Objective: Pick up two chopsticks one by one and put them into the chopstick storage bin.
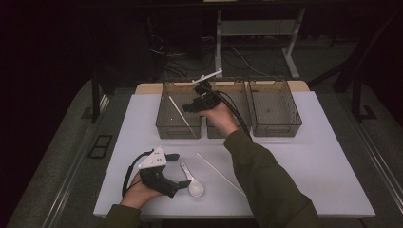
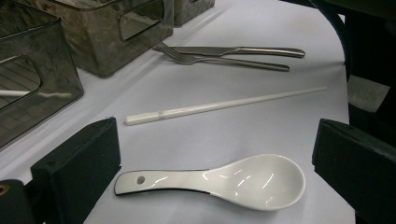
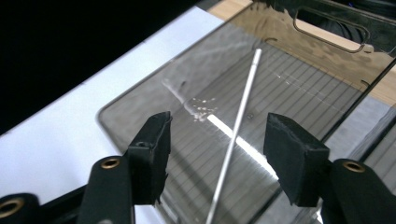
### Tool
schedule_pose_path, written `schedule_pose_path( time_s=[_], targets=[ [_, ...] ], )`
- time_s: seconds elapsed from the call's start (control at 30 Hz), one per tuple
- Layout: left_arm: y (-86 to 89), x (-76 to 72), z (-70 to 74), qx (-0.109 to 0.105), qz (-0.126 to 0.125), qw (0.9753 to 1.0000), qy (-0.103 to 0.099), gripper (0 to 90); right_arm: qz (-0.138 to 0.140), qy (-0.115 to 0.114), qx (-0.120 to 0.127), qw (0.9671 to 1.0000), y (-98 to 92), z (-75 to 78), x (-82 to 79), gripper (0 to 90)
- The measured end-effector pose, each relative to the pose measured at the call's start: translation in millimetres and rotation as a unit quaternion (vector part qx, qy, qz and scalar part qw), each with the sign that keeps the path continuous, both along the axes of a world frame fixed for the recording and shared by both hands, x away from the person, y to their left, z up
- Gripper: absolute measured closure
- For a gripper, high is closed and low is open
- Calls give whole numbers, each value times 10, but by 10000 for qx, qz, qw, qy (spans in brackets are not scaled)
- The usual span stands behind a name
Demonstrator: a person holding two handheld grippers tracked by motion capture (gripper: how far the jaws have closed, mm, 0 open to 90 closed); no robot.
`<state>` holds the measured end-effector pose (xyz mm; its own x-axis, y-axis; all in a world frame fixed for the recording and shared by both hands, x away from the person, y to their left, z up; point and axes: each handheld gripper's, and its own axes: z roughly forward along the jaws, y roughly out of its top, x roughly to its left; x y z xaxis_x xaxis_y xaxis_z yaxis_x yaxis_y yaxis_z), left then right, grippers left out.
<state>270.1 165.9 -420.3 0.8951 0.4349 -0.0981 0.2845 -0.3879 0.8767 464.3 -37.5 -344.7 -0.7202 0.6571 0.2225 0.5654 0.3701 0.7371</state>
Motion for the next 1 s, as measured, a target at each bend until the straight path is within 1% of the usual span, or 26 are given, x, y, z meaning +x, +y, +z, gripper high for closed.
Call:
schedule_pose_path(
  time_s=[0.03,0.1,0.13,0.2,0.27,0.37,0.43,0.47,0.6,0.67,0.7,0.8,0.83,0.93,1.0],
  targets=[
    [1,3,-2,11,0,10000,-10,0,45,-36,75,10000,-45,-2,-27,382],
    [5,6,-3,38,1,10000,-7,0,115,-125,98,9998,-122,1,-93,367],
    [0,4,-5,8,20,10000,5,0,151,-138,102,9997,-162,4,-129,364],
    [2,3,-3,61,12,10000,-3,0,187,-187,146,9995,-234,4,-197,357],
    [5,2,-3,93,19,10000,-7,0,224,-187,189,9994,-308,8,-265,356],
    [4,0,-10,64,28,10000,20,0,263,-238,262,9990,-410,13,-377,349],
    [7,1,-12,105,27,9999,30,0,284,-281,271,9988,-474,13,-449,346],
    [4,1,-15,90,37,9999,27,0,302,-290,280,9987,-505,13,-485,345],
    [2,-3,-16,91,43,9999,43,0,409,-290,383,9980,-619,3,-617,345],
    [3,-4,-18,95,47,9999,46,0,466,-310,381,9977,-666,-8,-681,345],
    [6,-4,-16,112,40,9999,51,0,503,-339,367,9975,-690,-17,-712,345],
    [12,-5,-20,111,53,9999,52,0,547,-304,386,9973,-759,-51,-817,345],
    [13,-5,-21,109,54,9999,52,0,593,-328,369,9970,-789,-71,-846,346],
    [14,-5,-22,99,62,9999,43,0,593,-287,368,9971,-877,-141,-948,362],
    [13,-4,-23,102,61,9999,50,0,598,-278,317,9973,-933,-204,-1008,372]
  ],
)
